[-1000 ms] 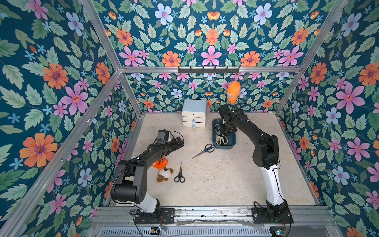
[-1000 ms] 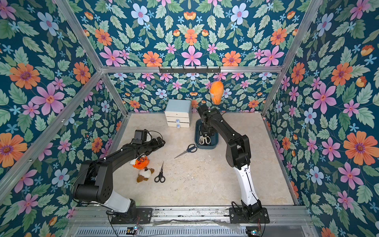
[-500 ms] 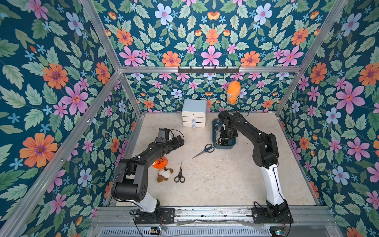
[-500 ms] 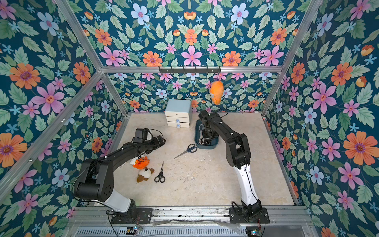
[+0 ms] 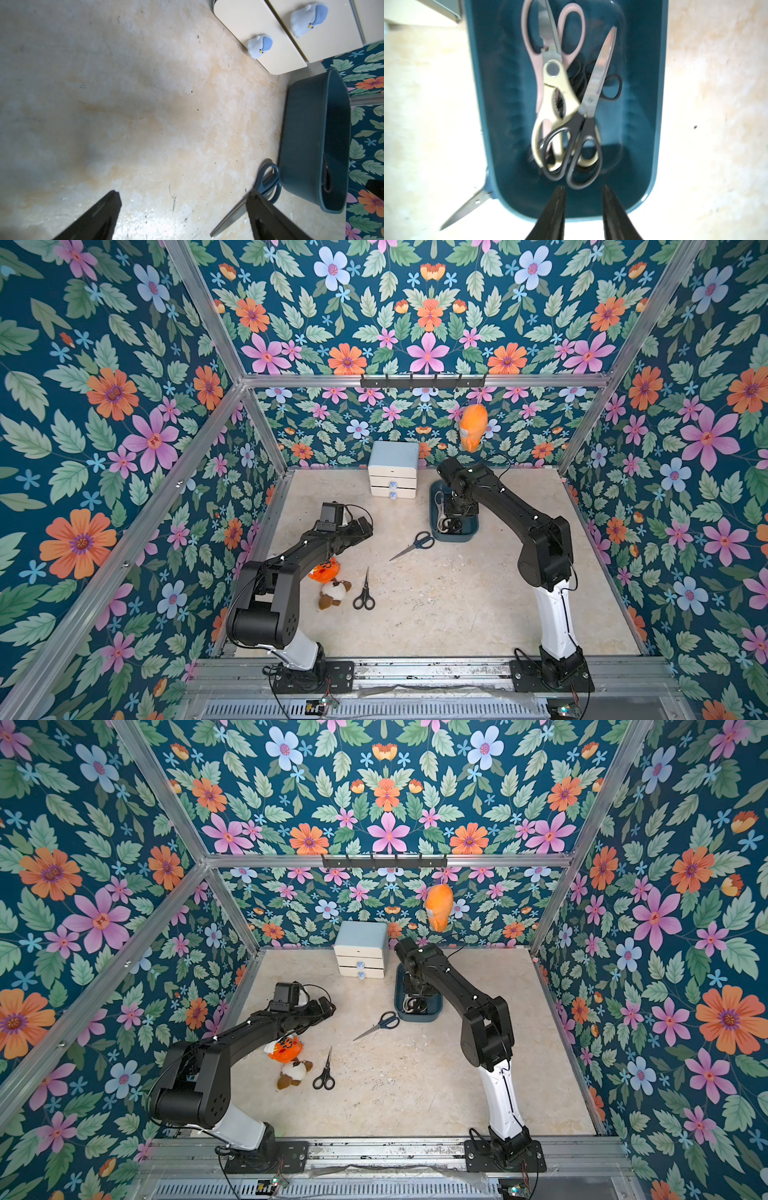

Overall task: Put the scissors into the storage box
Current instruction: Place the scissors in the storage box.

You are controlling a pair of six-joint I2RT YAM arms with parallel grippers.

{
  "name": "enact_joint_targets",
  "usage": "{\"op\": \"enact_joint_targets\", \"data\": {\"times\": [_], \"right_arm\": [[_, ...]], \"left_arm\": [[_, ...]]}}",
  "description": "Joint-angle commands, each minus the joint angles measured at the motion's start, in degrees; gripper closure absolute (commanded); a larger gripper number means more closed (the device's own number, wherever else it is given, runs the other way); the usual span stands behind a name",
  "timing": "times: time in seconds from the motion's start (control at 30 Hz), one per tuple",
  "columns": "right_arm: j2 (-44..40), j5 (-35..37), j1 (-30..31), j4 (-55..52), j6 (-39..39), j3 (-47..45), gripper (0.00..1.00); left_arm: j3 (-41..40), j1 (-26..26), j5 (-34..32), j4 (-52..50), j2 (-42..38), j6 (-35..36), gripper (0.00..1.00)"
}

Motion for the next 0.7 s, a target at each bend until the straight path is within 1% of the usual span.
{"op": "enact_joint_targets", "data": {"times": [0.0, 0.17, 0.33, 0.5, 0.67], "right_arm": [[-1.0, 2.8, 3.4, -0.4, 13.1, -1.2, 0.68], [0.2, 4.6, 8.7, 1.0, 21.5, -2.2, 0.68], [1.2, 5.1, 10.6, 2.8, 27.2, -3.8, 0.7], [1.2, 3.8, 10.8, 6.1, 29.5, -7.8, 0.71], [2.2, 2.0, 10.8, 10.0, 29.5, -10.3, 0.71]], "left_arm": [[-0.6, 0.0, 0.1, 1.6, -0.6, -0.6, 0.01], [-1.8, 0.0, 1.0, 2.0, -0.9, -0.6, 0.01], [-3.6, 0.0, 1.1, 2.1, -2.4, -0.8, 0.01], [-5.5, 0.0, 0.0, 1.6, -4.7, -0.6, 0.01], [-6.3, 0.0, -0.9, 0.7, -6.3, -0.5, 0.01]]}}
